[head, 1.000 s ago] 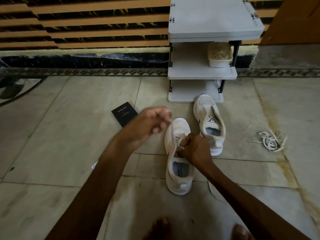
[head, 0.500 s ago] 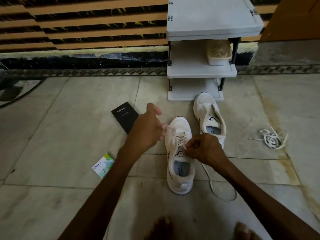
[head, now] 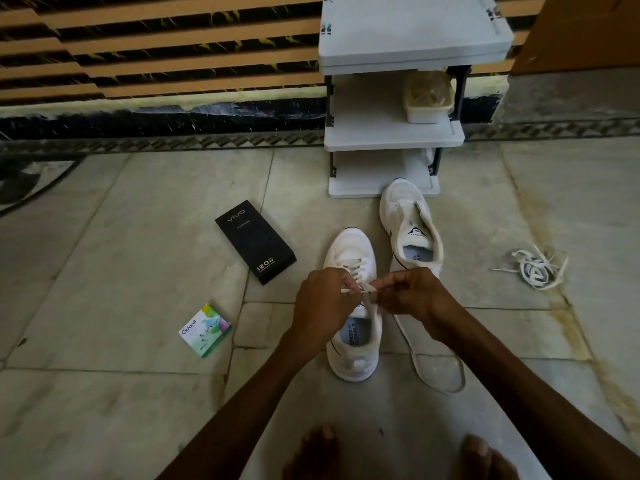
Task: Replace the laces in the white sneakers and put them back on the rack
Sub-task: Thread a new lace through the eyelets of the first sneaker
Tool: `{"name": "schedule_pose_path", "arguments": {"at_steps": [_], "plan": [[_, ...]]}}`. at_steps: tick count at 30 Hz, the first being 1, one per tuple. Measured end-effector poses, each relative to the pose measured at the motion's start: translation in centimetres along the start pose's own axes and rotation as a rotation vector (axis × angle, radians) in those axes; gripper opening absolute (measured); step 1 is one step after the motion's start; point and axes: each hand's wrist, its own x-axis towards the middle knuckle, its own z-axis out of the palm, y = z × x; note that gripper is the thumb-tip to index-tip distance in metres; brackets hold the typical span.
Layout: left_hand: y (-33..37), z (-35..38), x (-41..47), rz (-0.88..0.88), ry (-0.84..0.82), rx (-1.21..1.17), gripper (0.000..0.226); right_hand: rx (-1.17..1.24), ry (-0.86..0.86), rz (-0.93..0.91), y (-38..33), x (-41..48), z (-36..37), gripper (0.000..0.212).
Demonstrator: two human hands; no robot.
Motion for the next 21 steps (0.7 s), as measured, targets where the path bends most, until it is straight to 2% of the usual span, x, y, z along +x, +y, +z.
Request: {"name": "schedule_pose_path", "arguments": {"at_steps": [11,16,21], "plan": [[0.1,0.3,0.1,0.039,0.004,0.066,0.022,0.010,0.019,-0.009,0.1,0.0,0.2,0.015],[0.3,0.9,-0.3,0.041,0.023,0.071,0.025,-0.127,0.011,-0.112,0.2,-0.4,0.2,0.019],[0.4,1.5,-0.3,-0.045,0.050,0.085,0.031,-0.232,0.060,-0.218,0.5,-0.3,0.5,0.015]]}}
